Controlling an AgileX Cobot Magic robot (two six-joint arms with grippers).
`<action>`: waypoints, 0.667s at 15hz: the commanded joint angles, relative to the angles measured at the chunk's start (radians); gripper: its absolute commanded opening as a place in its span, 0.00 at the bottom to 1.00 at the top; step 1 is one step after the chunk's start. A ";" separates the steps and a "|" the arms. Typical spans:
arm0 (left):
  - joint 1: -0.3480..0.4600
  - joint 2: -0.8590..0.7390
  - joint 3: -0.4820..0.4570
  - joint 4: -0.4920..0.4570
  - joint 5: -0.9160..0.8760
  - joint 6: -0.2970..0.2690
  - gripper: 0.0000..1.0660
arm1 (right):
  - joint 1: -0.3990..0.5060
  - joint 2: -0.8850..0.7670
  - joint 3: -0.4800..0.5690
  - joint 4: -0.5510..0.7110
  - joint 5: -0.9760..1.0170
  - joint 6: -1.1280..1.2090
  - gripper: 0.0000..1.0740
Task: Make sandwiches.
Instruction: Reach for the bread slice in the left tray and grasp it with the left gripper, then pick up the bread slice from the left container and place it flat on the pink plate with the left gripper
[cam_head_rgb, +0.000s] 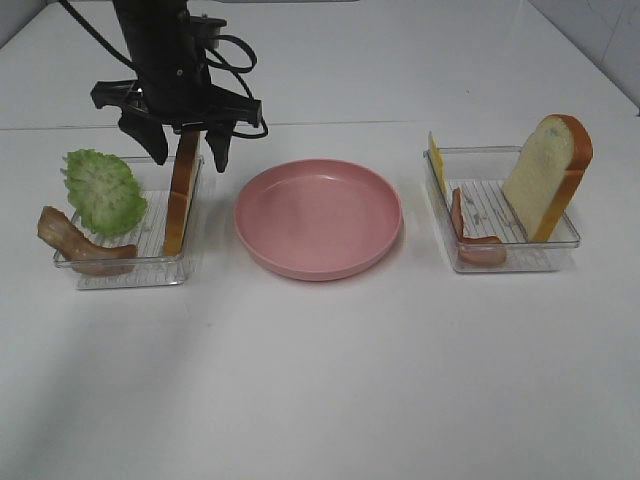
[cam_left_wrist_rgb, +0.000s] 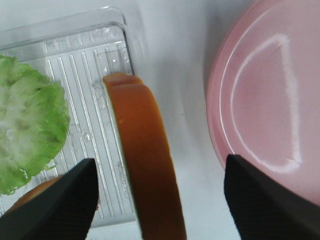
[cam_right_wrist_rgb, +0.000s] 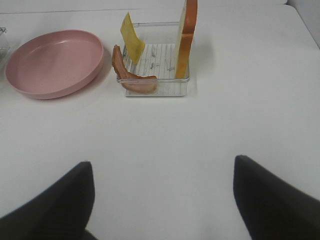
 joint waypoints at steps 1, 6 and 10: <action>0.004 0.018 -0.006 0.004 0.017 -0.007 0.50 | -0.003 -0.012 0.002 0.003 -0.012 -0.008 0.68; 0.004 0.015 -0.010 0.019 0.040 -0.007 0.06 | -0.003 -0.012 0.002 0.003 -0.012 -0.008 0.68; 0.004 0.011 -0.048 0.014 0.102 -0.006 0.00 | -0.003 -0.012 0.002 0.003 -0.012 -0.008 0.68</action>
